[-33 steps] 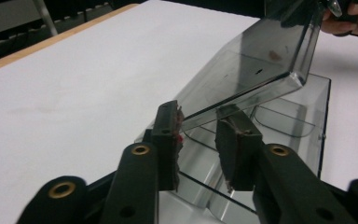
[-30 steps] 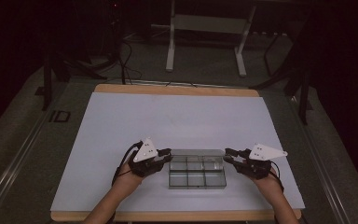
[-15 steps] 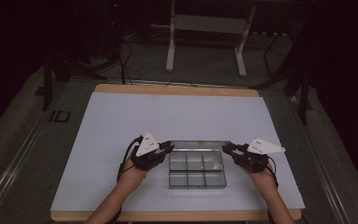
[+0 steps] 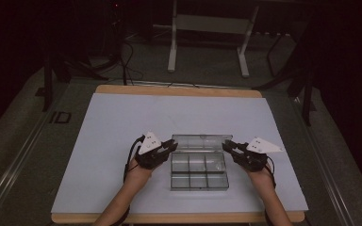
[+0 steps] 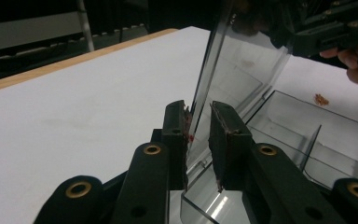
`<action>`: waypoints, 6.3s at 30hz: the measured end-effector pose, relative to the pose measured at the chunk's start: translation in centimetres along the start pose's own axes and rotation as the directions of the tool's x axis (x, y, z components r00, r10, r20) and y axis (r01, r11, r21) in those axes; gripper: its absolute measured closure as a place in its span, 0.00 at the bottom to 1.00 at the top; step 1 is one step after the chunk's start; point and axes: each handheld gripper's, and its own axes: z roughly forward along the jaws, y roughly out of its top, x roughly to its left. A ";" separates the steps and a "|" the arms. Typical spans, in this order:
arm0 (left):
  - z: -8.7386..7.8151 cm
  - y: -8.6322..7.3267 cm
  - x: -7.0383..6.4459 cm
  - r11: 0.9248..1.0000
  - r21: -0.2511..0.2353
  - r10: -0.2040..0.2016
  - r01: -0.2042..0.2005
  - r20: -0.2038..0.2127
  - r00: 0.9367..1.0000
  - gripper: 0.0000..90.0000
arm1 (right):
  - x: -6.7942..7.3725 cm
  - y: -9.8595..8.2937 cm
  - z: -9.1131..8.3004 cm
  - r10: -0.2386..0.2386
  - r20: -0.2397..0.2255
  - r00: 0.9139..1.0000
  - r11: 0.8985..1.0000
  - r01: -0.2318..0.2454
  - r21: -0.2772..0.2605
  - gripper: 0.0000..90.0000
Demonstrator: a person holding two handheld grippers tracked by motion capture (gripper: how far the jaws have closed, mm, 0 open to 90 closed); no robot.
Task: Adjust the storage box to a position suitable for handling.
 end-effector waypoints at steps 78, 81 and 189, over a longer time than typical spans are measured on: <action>4.0 -1.8 0.9 0.969 0.106 -0.216 0.222 -0.064 0.974 0.62 | -0.9 -1.0 5.1 0.269 0.050 0.962 0.936 -0.273 0.221 0.56; 4.1 -1.8 0.8 0.968 0.113 -0.219 0.225 -0.064 0.974 0.61 | -0.9 -0.8 5.2 0.277 0.056 0.959 0.929 -0.282 0.239 0.55; -3.3 -5.0 -0.3 0.972 0.173 -0.158 0.159 -0.019 0.987 0.03 | -4.3 -2.5 -3.9 0.223 0.103 0.969 0.923 -0.244 0.296 0.35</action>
